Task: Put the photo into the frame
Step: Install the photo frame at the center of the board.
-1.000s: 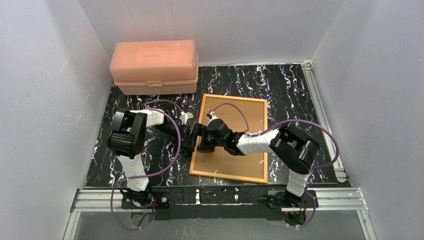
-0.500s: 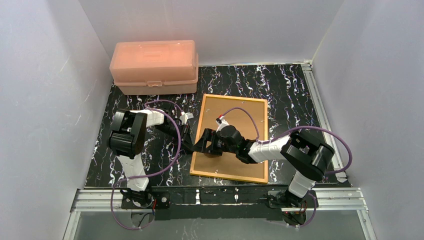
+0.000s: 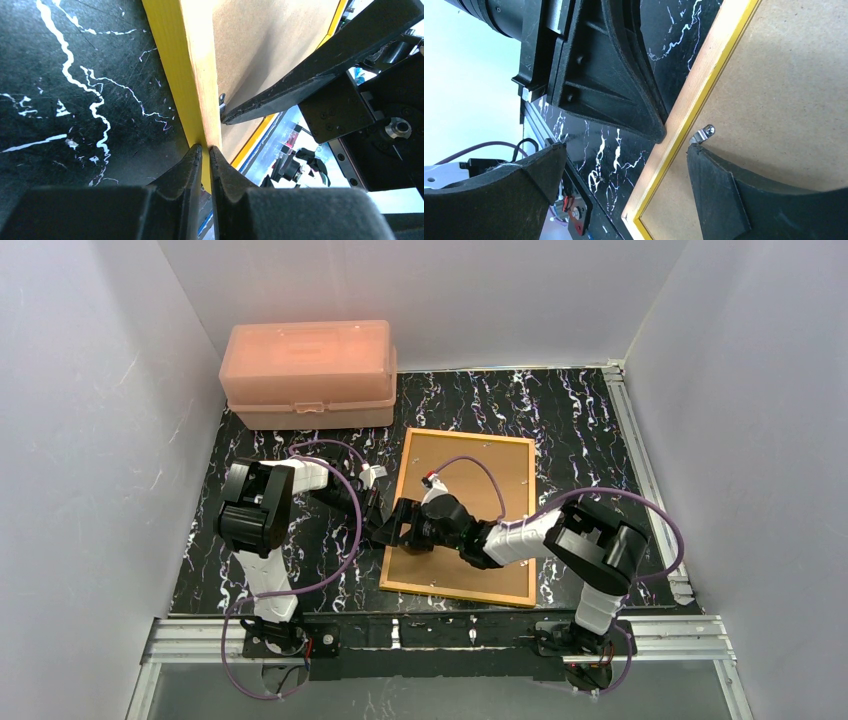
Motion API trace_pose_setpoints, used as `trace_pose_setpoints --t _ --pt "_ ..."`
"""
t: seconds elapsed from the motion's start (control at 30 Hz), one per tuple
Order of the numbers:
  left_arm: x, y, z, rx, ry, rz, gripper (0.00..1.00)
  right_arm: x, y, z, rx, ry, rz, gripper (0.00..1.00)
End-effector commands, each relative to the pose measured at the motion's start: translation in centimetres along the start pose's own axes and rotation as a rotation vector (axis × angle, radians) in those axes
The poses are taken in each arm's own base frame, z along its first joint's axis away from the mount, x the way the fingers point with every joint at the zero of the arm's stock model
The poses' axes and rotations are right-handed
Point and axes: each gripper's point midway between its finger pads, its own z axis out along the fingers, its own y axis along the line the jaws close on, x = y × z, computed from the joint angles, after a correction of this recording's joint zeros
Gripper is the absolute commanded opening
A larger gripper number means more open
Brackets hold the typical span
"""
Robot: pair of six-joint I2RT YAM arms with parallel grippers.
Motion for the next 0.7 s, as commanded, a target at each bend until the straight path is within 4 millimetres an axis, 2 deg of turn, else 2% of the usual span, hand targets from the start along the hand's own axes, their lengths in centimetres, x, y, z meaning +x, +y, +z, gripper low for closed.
trace_pose_setpoints --t 0.0,0.23,0.43,0.67 --pt "0.7 -0.5 0.0 0.016 0.013 0.009 0.09 -0.2 -1.3 0.7 0.071 -0.031 -0.031 0.99" --pt "0.9 -0.3 0.1 0.017 0.02 0.001 0.09 -0.5 -1.2 0.9 0.074 -0.041 -0.077 0.99" --pt "0.9 -0.4 0.1 0.015 0.02 0.004 0.09 0.3 1.8 0.3 -0.094 0.008 -0.123 0.99" --pt "0.8 -0.4 0.0 0.012 0.021 0.004 0.09 0.5 0.1 -1.4 -0.034 -0.007 -0.142 0.99"
